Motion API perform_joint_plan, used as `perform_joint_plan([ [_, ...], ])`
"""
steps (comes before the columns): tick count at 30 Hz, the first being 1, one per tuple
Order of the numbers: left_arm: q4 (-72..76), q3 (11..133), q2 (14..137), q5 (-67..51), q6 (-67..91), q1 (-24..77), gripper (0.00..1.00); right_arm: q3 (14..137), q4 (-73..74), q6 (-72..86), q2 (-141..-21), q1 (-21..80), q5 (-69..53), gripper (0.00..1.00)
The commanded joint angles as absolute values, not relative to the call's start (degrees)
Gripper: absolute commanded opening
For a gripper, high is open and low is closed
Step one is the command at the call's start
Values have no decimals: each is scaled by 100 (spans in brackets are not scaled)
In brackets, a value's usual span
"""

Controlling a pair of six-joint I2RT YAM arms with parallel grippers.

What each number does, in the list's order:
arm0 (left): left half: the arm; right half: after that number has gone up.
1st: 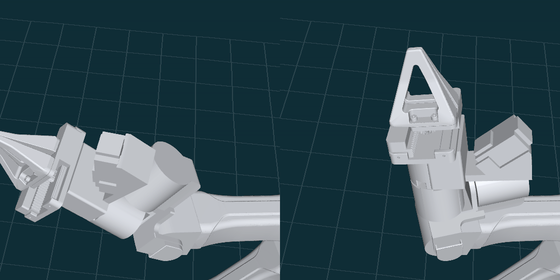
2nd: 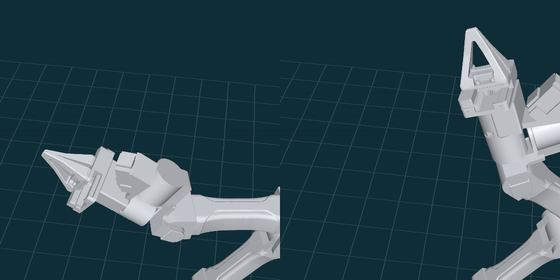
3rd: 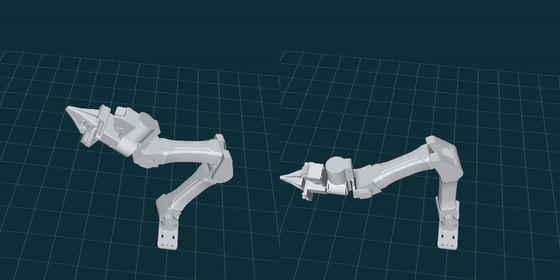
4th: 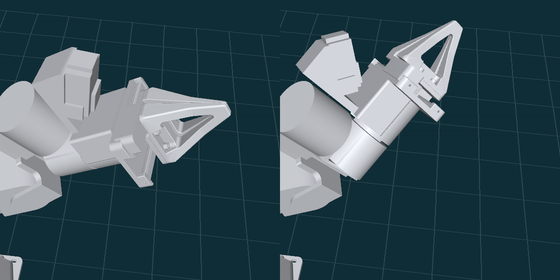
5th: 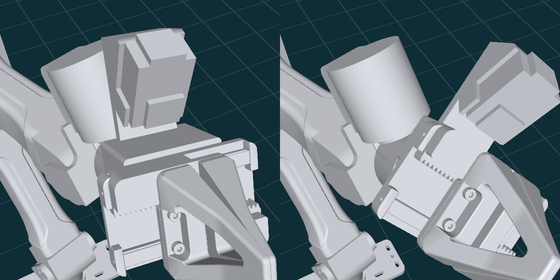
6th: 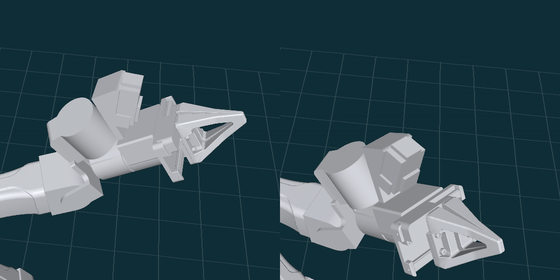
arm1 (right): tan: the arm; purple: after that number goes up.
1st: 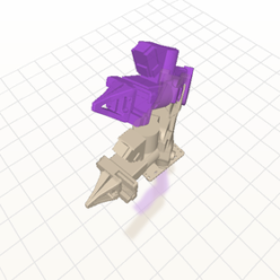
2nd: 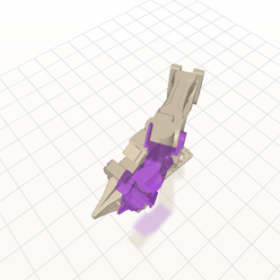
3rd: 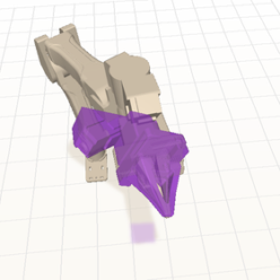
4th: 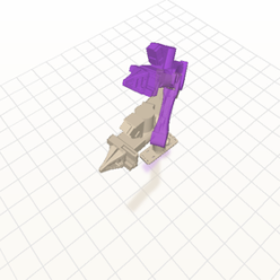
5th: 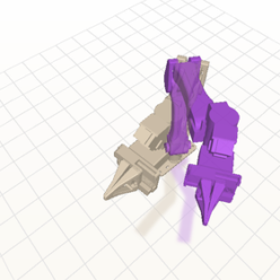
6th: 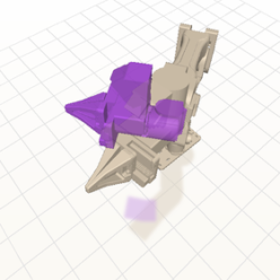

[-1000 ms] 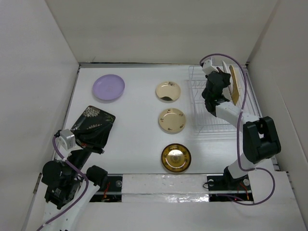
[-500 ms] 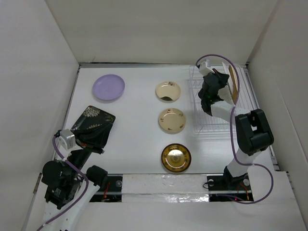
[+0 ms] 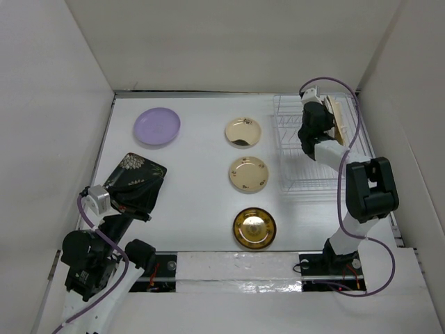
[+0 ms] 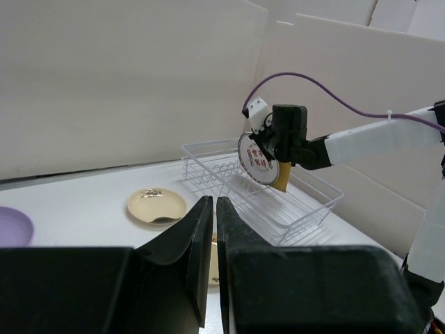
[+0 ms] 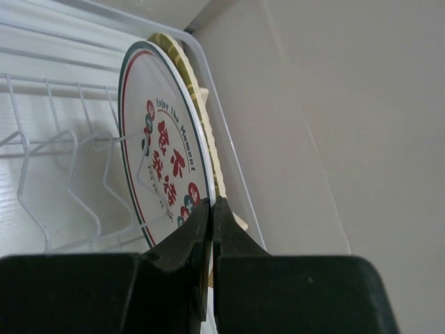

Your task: Load the plates into the dish rack

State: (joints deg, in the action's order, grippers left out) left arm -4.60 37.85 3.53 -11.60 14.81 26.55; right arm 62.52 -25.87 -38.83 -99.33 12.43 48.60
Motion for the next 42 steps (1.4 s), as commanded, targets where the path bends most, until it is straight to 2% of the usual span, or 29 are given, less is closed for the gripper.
perform_joint_plan([
  [1,-246,3841,466,-1195,1415,2689,5,6793,-1830,-2542,-9536,845,4072,0],
  [11,-255,3832,624,-1266,1424,2689,5,7628,-72,-423,-9580,-490,1979,1],
  [12,-255,3832,641,-1274,1433,2689,5,7629,-88,-161,-9545,-544,1943,4],
  [13,-246,3823,668,-1283,1433,2689,5,7577,-140,-63,-9475,-606,1829,13],
  [15,-246,3814,694,-1318,1441,2689,5,7453,-246,270,-9203,-667,1741,23],
  [16,-237,3823,712,-1327,1441,2689,5,7436,-263,351,-9106,-668,1749,38],
  [20,-237,3823,747,-1327,1441,2689,5,7453,-53,1018,-8597,-668,1670,56],
  [22,-237,3823,773,-1327,1441,2689,5,7304,-44,1405,-8175,-502,1591,60],
  [26,-237,3815,817,-1327,1441,2689,5,6944,156,1810,-7437,-98,1731,62],
  [28,-246,3823,844,-1327,1441,2689,5,6436,97,2082,-6761,149,1469,53],
  [30,-255,3823,853,-1310,1433,2689,4,5961,62,2328,-6287,727,1284,28],
  [31,-264,3823,870,-1301,1433,2689,5,5507,62,2399,-6084,956,1127,3],
  [32,-272,3823,888,-1292,1424,2689,5,5284,96,2478,-5769,1463,1108,0],
  [39,-308,3823,1046,-1327,1406,2689,0,3798,1388,3198,-5143,3030,388,0],
  [40,-325,3815,1072,-1327,1415,2689,0,3675,1510,3321,-5107,3163,178,6],
  [42,-325,3814,1134,-1327,1406,2689,0,3237,1705,3637,-5010,3400,1,31],
])
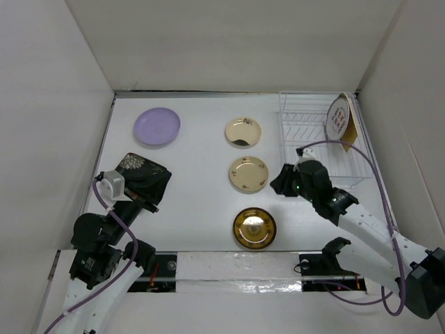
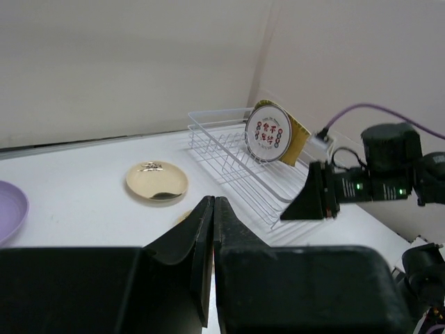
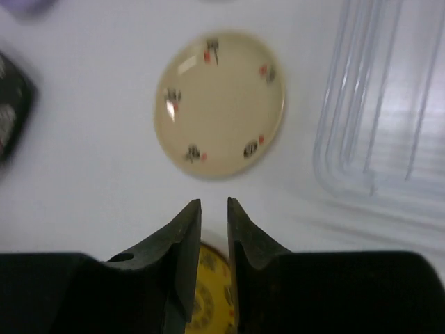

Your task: Load the plates into the dish rack

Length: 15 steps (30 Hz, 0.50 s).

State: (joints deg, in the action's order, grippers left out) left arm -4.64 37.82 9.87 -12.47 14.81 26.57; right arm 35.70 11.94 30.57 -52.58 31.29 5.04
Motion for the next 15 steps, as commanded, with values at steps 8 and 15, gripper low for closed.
perform_joint_plan([
  [8,-404,3823,1406,-1169,1354,2689,0,2277,1285,4219,-5456,3779,-448,68],
  [15,-439,3841,1661,-1072,1327,2689,0,2066,407,4104,-6572,3779,-1037,54],
])
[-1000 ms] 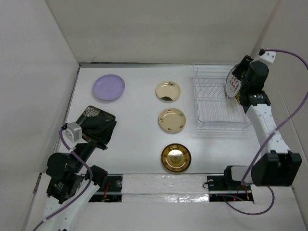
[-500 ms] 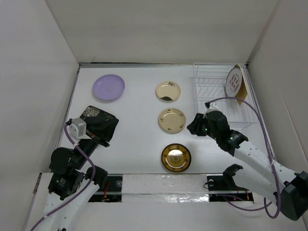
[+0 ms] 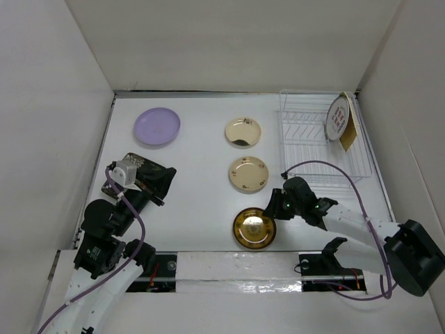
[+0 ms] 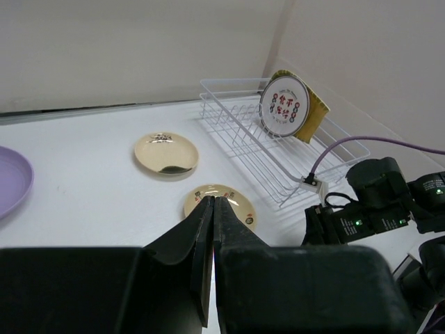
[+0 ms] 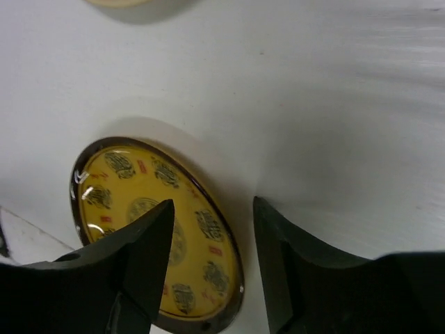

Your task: Load the plates into the dish rack

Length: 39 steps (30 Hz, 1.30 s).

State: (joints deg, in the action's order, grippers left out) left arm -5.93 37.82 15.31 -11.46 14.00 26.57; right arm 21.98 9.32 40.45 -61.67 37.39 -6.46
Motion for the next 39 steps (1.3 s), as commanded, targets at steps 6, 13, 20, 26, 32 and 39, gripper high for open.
perform_joint_plan([
  [6,-404,3832,1802,-1169,1318,2567,1,2012,446,4192,-6551,3928,-1257,0],
  [13,-352,3832,1811,-1318,1336,2461,2,3151,1616,3736,-4923,4061,-1284,0],
  [20,-343,3815,1635,-1388,1345,2461,2,5234,1504,2673,-5087,3420,916,0],
  [26,-334,3806,1416,-1441,1353,2461,2,6116,257,1513,-6414,2629,4403,0],
  [32,-316,3806,1301,-1476,1362,2461,3,7170,-1186,-342,-8234,1996,6465,0],
  [39,-343,3814,1415,-1476,1353,2566,3,7216,-4624,-3283,-9289,1583,7303,0],
])
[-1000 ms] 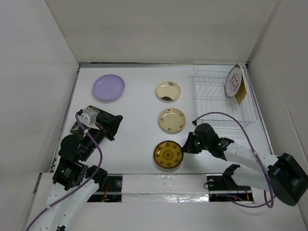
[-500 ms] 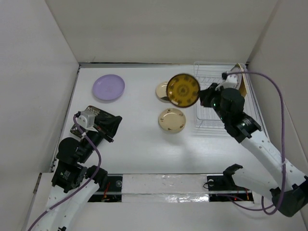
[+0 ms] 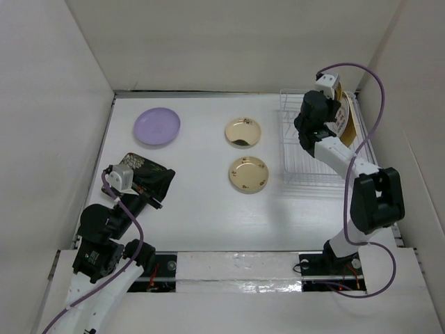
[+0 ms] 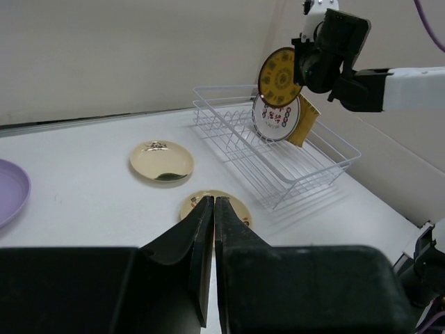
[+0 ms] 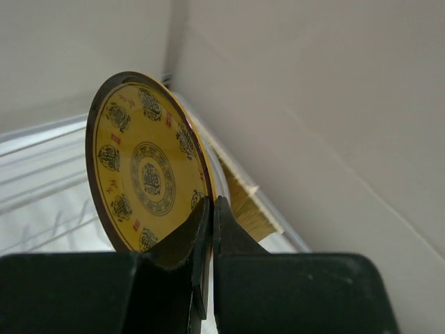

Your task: Load the plates into the dish rack

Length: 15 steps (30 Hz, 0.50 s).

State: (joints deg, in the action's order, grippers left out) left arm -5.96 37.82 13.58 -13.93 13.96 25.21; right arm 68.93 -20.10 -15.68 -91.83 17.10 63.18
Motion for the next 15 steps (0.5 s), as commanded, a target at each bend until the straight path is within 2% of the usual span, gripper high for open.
perform_joint_plan([
  [1,-334,3814,1424,-1477,1354,2566,3,7181,-5015,-3948,-9377,1530,7304,0],
  [3,-325,3814,1441,-1477,1354,2566,3,7180,-5788,-4428,-9701,1424,7286,0],
  [9,-334,3814,1468,-1450,1345,2566,3,7084,-6712,-5299,-10344,1318,7181,0],
  [15,-334,3814,1512,-1433,1345,2566,3,6820,-6769,-5327,-10749,1318,7031,0],
])
